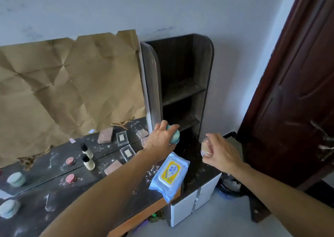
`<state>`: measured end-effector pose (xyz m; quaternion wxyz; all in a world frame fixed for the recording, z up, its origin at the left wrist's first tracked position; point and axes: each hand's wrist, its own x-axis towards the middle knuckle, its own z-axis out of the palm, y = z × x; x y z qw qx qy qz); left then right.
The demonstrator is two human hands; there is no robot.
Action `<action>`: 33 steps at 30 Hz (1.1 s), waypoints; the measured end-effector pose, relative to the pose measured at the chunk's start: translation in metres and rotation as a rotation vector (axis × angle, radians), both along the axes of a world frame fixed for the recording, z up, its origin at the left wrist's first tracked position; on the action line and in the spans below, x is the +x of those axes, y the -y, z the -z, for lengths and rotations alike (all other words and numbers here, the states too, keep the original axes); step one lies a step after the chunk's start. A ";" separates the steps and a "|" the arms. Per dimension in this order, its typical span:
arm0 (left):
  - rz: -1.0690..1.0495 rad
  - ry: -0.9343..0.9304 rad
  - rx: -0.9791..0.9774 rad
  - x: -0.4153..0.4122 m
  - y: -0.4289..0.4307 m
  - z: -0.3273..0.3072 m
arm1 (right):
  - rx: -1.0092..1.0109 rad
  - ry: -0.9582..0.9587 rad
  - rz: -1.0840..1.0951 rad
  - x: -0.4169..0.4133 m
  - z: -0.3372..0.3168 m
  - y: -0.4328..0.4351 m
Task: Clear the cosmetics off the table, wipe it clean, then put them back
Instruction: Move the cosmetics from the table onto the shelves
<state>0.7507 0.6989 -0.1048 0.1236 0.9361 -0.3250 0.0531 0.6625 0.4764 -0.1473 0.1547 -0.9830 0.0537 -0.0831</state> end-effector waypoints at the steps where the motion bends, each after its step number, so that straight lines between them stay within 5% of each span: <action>1: 0.001 0.018 -0.012 0.010 0.013 -0.010 | -0.002 0.014 0.009 0.010 -0.008 0.012; 16: -0.200 -0.008 -0.156 0.192 0.128 -0.075 | -0.048 0.234 -0.094 0.214 -0.104 0.102; 33: -0.466 -0.152 -0.271 0.260 0.147 -0.045 | -0.203 0.114 -0.285 0.347 -0.075 0.096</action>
